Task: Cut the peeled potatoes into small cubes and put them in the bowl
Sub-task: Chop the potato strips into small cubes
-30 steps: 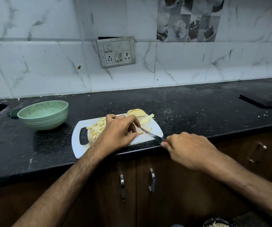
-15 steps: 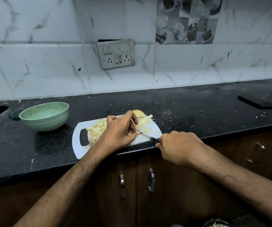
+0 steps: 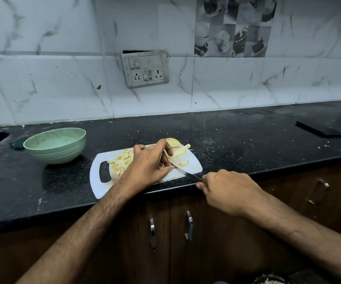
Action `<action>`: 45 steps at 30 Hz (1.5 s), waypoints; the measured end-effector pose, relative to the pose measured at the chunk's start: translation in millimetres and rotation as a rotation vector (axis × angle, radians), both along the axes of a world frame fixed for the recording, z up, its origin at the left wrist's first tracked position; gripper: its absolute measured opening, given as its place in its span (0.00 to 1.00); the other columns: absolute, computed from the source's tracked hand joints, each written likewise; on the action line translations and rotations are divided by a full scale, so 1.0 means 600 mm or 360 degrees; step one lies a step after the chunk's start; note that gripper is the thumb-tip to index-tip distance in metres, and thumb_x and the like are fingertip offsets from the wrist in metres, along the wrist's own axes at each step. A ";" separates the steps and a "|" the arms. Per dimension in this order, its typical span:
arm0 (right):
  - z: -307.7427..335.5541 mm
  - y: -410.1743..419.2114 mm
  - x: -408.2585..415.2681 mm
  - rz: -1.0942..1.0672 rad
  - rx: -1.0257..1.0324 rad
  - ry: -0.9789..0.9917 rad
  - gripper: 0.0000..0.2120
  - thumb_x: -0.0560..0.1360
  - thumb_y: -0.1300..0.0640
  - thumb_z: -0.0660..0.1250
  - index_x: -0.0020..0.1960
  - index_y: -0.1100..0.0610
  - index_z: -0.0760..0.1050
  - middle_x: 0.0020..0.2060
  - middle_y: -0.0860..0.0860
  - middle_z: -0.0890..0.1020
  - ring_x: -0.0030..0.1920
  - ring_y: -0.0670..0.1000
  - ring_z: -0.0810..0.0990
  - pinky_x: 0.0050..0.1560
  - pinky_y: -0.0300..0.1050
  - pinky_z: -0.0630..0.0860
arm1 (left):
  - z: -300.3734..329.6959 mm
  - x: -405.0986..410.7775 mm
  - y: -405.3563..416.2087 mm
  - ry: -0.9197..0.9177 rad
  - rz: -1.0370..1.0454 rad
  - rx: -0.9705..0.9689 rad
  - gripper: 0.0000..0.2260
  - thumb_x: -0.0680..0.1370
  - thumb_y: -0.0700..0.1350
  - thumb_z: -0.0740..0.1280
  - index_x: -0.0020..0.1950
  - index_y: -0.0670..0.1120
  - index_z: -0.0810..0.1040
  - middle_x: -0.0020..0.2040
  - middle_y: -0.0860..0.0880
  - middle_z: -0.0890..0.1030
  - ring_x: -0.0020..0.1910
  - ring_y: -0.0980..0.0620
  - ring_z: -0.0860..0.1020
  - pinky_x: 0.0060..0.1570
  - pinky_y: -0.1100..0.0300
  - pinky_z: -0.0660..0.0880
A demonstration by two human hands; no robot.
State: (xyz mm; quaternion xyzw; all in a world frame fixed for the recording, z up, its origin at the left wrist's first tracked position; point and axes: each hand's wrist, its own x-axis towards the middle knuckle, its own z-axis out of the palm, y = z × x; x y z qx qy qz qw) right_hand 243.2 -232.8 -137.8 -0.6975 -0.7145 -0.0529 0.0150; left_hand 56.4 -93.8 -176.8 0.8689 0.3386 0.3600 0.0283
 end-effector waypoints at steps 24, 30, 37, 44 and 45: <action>0.054 0.058 0.162 -0.0067 0.0083 0.0116 0.19 0.81 0.37 0.53 0.39 0.48 0.68 0.34 0.45 0.75 0.42 0.53 0.79 0.48 0.53 0.77 | 0.014 0.012 0.021 0.0425 0.0046 0.0130 0.15 0.80 0.54 0.58 0.63 0.57 0.78 0.56 0.61 0.80 0.60 0.60 0.74 0.65 0.50 0.56; -0.016 0.167 0.089 -0.0143 0.0351 0.0786 0.18 0.81 0.40 0.56 0.41 0.52 0.70 0.44 0.54 0.81 0.48 0.59 0.80 0.47 0.51 0.75 | 0.015 0.057 0.020 0.0626 -0.0077 0.0291 0.13 0.83 0.56 0.61 0.66 0.60 0.77 0.54 0.59 0.78 0.56 0.59 0.75 0.58 0.48 0.60; -0.052 0.189 0.046 -0.0033 0.0603 0.0383 0.16 0.83 0.40 0.50 0.48 0.49 0.68 0.48 0.55 0.82 0.49 0.63 0.80 0.42 0.52 0.67 | 0.011 0.055 0.030 0.0610 -0.0021 0.0524 0.06 0.80 0.50 0.68 0.48 0.54 0.84 0.42 0.55 0.79 0.45 0.52 0.78 0.49 0.50 0.59; -0.054 0.186 0.045 -0.0003 0.0638 0.0247 0.16 0.83 0.41 0.50 0.51 0.50 0.70 0.47 0.55 0.83 0.48 0.62 0.81 0.40 0.51 0.66 | 0.016 0.015 0.041 0.0522 0.0253 0.0534 0.04 0.74 0.50 0.72 0.39 0.54 0.84 0.40 0.56 0.78 0.43 0.52 0.76 0.48 0.51 0.58; -0.054 0.187 0.044 -0.0004 0.0634 0.0245 0.16 0.83 0.41 0.50 0.51 0.50 0.70 0.47 0.55 0.83 0.48 0.62 0.81 0.40 0.51 0.66 | 0.017 0.012 0.042 0.0516 0.0284 0.0530 0.04 0.73 0.50 0.72 0.39 0.54 0.83 0.40 0.56 0.78 0.43 0.51 0.75 0.49 0.51 0.58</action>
